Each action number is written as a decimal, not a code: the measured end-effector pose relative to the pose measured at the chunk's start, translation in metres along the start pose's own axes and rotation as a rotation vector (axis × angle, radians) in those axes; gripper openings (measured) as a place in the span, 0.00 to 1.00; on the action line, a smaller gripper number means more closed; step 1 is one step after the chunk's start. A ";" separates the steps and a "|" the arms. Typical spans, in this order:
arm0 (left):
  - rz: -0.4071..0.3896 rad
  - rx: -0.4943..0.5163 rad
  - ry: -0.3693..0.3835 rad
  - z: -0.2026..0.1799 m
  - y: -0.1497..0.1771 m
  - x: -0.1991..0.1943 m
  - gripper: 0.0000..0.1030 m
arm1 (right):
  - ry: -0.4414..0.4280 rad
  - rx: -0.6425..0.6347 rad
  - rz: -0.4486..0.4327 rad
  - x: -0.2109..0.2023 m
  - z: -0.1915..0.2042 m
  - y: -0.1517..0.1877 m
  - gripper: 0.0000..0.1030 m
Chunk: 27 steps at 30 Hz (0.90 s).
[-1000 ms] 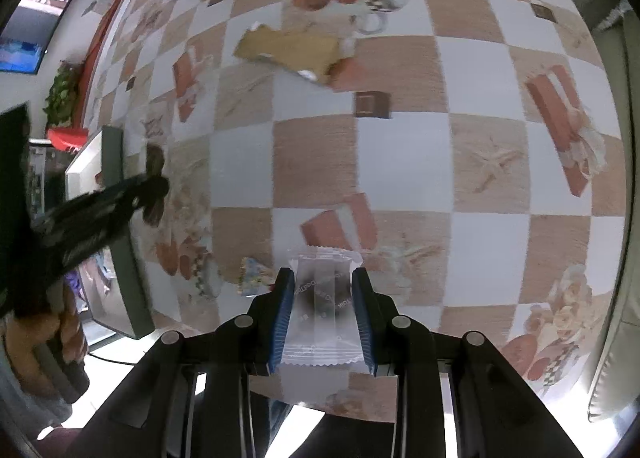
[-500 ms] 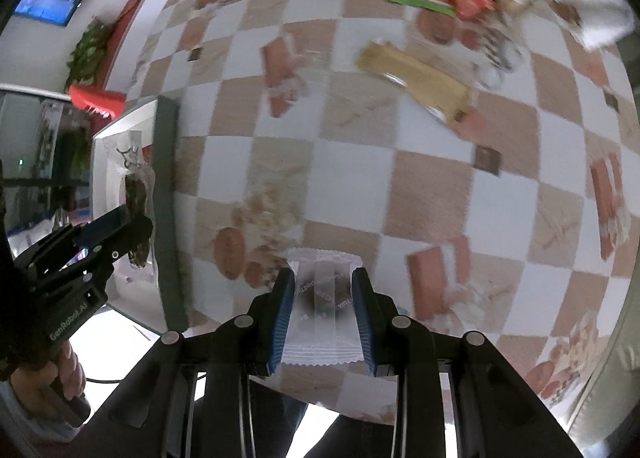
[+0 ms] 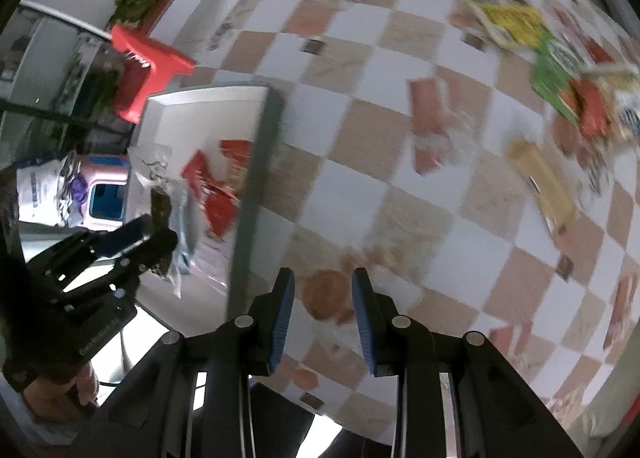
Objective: Organize snacks
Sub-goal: 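Carry the jerky packet to the tray with left tool while right tool follows, then open both tools to drop the packets into the white tray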
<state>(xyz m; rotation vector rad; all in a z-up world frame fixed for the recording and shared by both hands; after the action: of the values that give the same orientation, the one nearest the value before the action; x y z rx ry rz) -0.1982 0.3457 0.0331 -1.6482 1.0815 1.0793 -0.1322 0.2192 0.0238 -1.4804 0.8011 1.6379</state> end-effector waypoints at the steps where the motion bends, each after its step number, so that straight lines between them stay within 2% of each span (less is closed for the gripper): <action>1: 0.000 -0.009 -0.001 0.005 0.001 -0.001 0.33 | 0.006 -0.006 0.010 0.003 0.002 -0.002 0.31; 2: 0.000 -0.017 -0.001 0.010 0.002 -0.002 0.33 | 0.008 -0.011 0.047 0.010 0.003 -0.001 0.35; 3: 0.000 -0.024 -0.002 0.015 0.004 -0.003 0.33 | 0.009 -0.015 0.079 0.017 0.003 0.002 0.55; 4: 0.000 -0.027 -0.003 0.018 0.004 -0.003 0.33 | 0.032 -0.021 0.132 0.030 0.000 0.009 0.69; 5: 0.002 -0.032 -0.004 0.021 0.005 -0.003 0.33 | 0.053 -0.021 0.148 0.035 -0.002 0.012 0.82; 10: 0.015 -0.047 -0.007 0.032 0.012 -0.002 0.33 | 0.096 0.105 0.238 0.072 -0.026 0.044 0.82; 13: 0.031 -0.040 -0.014 0.036 0.015 -0.001 0.33 | 0.105 0.182 0.270 0.091 -0.037 0.054 0.78; 15: 0.040 -0.030 -0.021 0.037 0.017 -0.001 0.33 | 0.119 0.189 0.292 0.102 -0.038 0.060 0.58; 16: 0.045 -0.027 -0.024 0.039 0.018 0.000 0.33 | 0.141 0.174 0.261 0.099 -0.036 0.057 0.52; 17: 0.048 -0.026 -0.027 0.040 0.019 0.000 0.33 | 0.156 0.148 0.252 0.098 -0.034 0.056 0.32; 18: 0.050 -0.027 -0.028 0.041 0.020 0.000 0.33 | 0.175 0.108 0.243 0.096 -0.029 0.054 0.29; 20: 0.053 -0.038 -0.030 0.045 0.020 0.001 0.33 | 0.158 0.100 0.238 0.093 -0.026 0.053 0.29; 23: 0.045 -0.046 -0.032 0.049 0.018 0.001 0.33 | 0.093 0.119 0.197 0.078 -0.020 0.045 0.29; 27: 0.030 -0.066 -0.028 0.054 0.016 -0.001 0.33 | 0.024 0.089 0.124 0.047 0.000 0.019 0.29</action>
<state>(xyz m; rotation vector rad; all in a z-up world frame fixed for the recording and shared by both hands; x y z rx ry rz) -0.2240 0.3930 0.0174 -1.6678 1.0656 1.1656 -0.1495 0.2162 -0.0237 -1.4148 0.9834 1.6549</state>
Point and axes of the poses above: each gripper's, at about its wrist camera, not at the fingertips, and x roughly the way its jaws point, z to its left, y to its underside, the point moved 7 cm from there along x, roughly the way its jaws point, and after that the axes turned 9 degrees about y, right-handed, at the moved point
